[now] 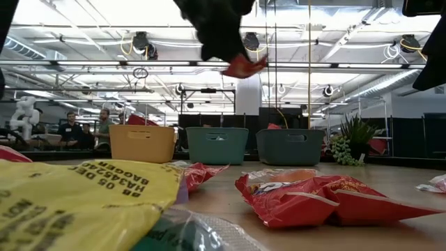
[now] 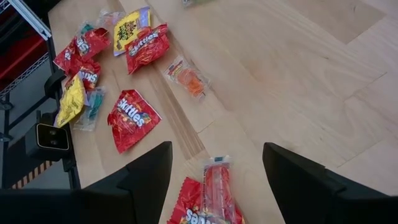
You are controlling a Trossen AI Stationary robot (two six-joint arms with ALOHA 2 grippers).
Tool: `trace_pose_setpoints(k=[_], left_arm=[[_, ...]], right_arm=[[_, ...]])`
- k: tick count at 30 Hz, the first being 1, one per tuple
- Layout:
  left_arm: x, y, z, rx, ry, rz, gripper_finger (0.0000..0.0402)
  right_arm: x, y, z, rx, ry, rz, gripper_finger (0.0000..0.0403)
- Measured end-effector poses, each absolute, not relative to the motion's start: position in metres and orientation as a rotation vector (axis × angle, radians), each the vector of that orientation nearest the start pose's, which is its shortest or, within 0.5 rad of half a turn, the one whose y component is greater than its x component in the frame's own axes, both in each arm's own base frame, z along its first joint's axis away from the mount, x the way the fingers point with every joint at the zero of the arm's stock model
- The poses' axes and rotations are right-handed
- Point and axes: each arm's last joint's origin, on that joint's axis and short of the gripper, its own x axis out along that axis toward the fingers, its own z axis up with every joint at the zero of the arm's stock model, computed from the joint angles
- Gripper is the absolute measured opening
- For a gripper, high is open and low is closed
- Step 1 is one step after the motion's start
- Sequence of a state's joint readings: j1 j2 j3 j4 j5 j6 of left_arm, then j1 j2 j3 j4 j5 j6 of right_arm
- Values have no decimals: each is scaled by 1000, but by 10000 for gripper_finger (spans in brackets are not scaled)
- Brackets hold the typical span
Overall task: Sort candy
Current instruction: Put the red candy into the blue bin
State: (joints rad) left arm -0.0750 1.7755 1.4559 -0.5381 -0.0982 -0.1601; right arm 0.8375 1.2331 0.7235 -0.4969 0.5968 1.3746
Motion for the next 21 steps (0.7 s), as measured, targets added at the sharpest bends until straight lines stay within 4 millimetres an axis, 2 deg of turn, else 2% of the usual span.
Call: trace_pose_setpoints(k=[7, 11, 17, 21], left_arm=[[404, 62, 282, -56, 667, 134, 12], [418, 105, 280, -39, 614, 126, 12], [447, 153, 267, -35, 551, 185, 16], [467, 175, 255, -21, 534, 271, 43]], right_arm=[[162, 156, 208, 703, 715, -342, 242], [162, 156, 208, 727, 713, -354, 242], [161, 155, 207, 770, 709, -385, 242], [160, 153, 206, 801, 712, -421, 242]])
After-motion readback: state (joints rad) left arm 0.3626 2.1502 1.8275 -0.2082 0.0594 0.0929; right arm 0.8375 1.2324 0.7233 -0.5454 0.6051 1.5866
